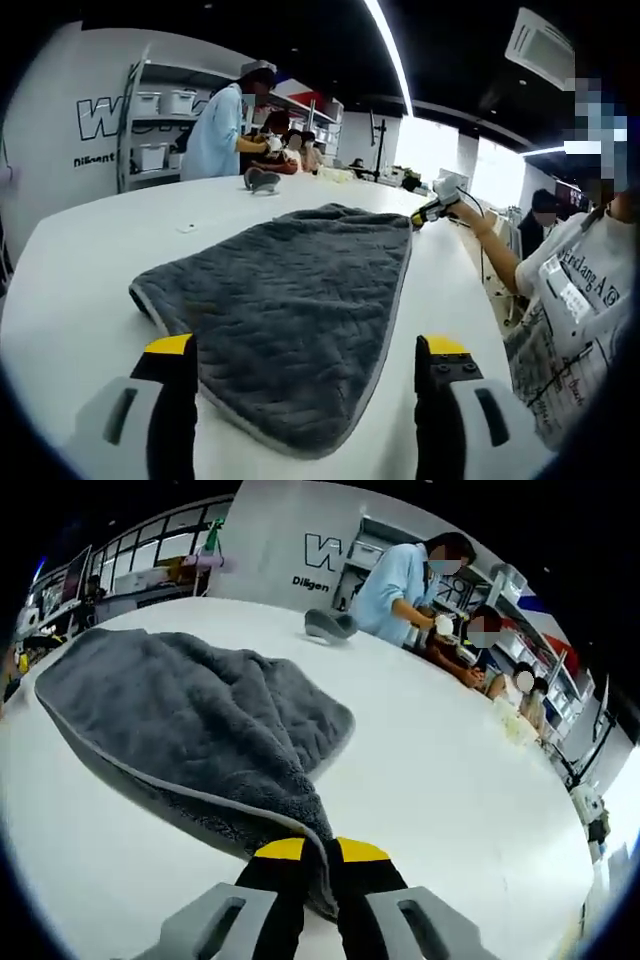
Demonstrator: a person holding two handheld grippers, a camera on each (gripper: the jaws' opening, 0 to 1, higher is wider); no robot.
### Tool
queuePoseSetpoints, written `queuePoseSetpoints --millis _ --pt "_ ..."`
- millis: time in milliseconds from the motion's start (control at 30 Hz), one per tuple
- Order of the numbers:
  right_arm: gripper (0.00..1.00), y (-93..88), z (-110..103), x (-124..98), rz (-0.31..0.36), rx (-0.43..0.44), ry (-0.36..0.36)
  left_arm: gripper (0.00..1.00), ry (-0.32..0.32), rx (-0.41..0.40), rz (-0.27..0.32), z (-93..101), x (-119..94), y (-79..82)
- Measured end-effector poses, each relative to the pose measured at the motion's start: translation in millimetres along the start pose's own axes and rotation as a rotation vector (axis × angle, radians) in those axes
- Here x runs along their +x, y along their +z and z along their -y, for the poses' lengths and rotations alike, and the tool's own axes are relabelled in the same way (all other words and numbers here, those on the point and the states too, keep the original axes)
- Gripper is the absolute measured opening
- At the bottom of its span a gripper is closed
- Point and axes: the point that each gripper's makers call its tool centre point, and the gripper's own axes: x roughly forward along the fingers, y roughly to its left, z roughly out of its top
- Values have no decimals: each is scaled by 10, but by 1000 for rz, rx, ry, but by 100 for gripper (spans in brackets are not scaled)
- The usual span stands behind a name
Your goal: Fold the towel on the table until its edges align and the towel forms a compact rectangular stack.
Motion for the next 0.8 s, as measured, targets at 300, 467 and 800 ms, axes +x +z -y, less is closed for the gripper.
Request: queuePoseSetpoints --millis 300,467,800 --pt "22 -39 40 -59 -21 15 -22 94 -2 0 0 -2 9 8" --pt "37 -18 105 -220 -23 67 -66 94 -3 -2 0 -11 8 9" --pt "68 71 82 -702 -78 57 -175 94 -8 0 0 -16 7 16"
